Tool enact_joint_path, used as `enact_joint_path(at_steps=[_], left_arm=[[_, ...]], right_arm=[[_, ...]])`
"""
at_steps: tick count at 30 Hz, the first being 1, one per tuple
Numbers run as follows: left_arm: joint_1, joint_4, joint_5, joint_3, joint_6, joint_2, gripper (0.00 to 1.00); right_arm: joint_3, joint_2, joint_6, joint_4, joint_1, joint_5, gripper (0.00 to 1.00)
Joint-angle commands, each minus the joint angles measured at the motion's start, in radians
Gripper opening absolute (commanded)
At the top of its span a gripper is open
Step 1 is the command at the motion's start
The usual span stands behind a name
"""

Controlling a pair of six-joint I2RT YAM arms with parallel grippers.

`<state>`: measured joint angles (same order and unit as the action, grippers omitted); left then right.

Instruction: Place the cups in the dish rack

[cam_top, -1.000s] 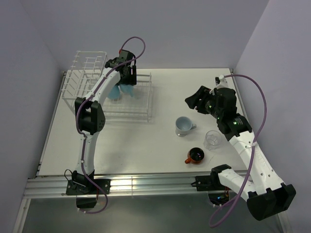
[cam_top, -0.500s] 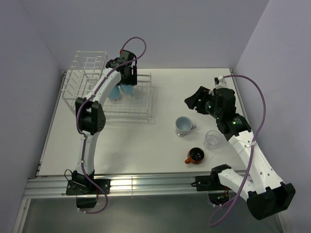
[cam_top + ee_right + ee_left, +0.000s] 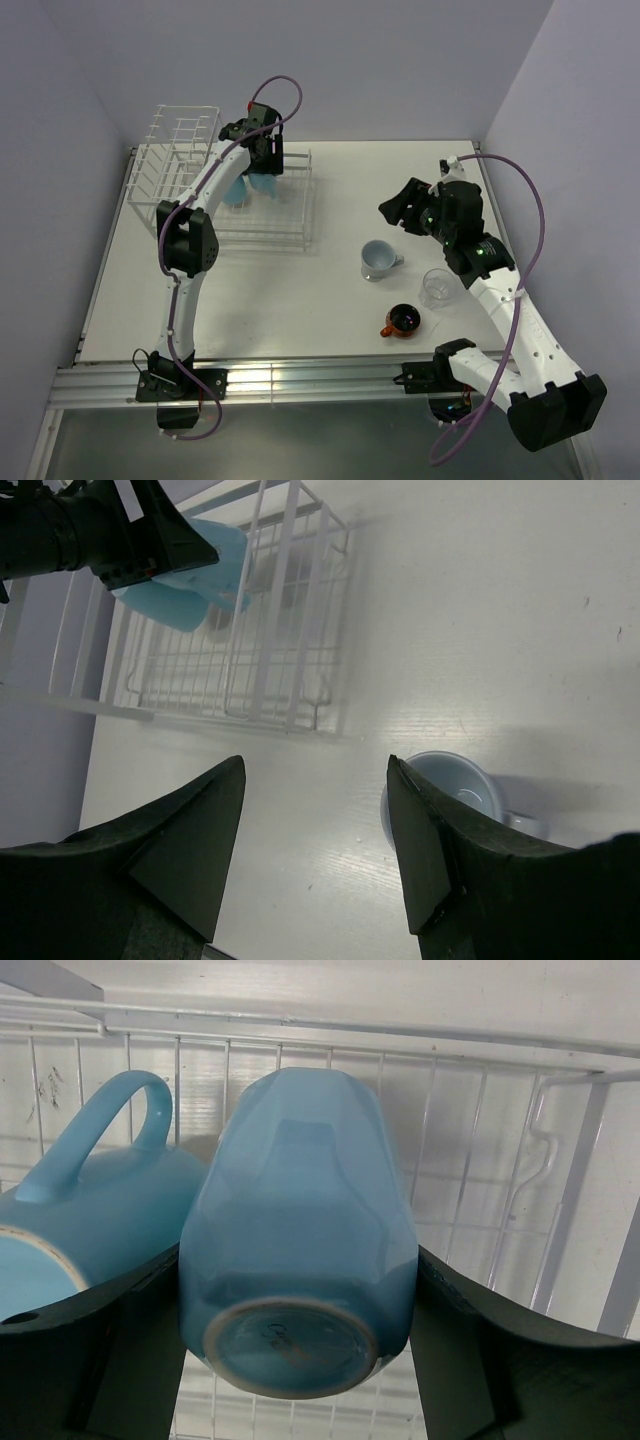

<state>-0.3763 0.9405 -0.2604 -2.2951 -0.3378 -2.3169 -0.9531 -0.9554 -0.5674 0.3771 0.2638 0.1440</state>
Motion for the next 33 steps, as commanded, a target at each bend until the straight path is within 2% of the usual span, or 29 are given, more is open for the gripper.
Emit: enact_joint_path(at_steps=[1,33], left_arm=[[-0.003,-0.022,-0.016,-0.03,-0.012,-0.021,0.72],[-0.003,-0.022,-0.02,0.0,-0.035,-0.038,0.83]], right_arm=[[0.01,-0.005,0.017,-0.049,-0.003,0.003,0.66],[0.002,-0.028,0.027,-0.055,-0.003,0.016,0.69]])
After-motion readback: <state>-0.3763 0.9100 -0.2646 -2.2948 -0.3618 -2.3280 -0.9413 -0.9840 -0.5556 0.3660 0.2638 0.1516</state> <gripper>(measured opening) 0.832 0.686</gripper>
